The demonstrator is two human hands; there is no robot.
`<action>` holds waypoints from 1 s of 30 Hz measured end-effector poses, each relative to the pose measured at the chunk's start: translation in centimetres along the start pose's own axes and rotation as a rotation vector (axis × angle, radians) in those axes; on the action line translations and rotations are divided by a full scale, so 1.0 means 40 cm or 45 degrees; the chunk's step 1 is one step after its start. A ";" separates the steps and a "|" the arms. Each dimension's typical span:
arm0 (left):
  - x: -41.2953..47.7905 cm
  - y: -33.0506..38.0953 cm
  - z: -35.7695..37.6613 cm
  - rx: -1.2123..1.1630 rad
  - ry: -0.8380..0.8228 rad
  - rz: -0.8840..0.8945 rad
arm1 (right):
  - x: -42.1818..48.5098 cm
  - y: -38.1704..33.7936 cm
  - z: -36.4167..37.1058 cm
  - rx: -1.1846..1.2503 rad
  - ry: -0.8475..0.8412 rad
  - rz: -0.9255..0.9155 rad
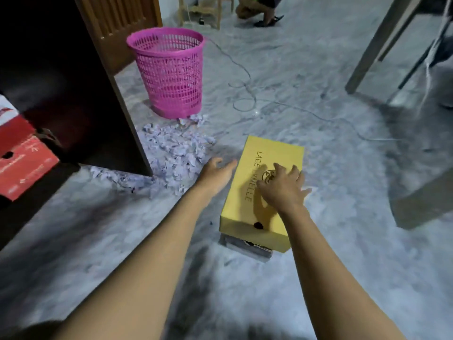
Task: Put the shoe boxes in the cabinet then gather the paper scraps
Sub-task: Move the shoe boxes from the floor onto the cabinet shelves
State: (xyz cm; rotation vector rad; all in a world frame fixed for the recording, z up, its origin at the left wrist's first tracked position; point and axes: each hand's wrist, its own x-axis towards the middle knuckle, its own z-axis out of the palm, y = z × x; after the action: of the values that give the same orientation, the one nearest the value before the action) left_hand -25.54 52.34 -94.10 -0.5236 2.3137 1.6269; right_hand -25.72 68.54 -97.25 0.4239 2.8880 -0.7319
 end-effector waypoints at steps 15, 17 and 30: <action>0.021 -0.173 0.072 -0.279 -0.191 -0.301 | 0.008 0.226 0.043 1.122 -0.540 0.179; 0.012 -0.180 0.075 -0.451 -0.206 -0.304 | 0.000 0.216 0.043 1.141 -0.589 0.058; -0.143 -0.156 -0.172 -0.484 -0.294 -0.527 | -0.010 0.009 -0.034 1.129 -1.096 -0.287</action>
State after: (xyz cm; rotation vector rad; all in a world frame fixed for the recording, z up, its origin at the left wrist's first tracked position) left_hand -17.75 44.77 -94.71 -0.7852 1.6060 1.8013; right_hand -25.30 69.42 -96.14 -0.1485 1.7113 -1.6978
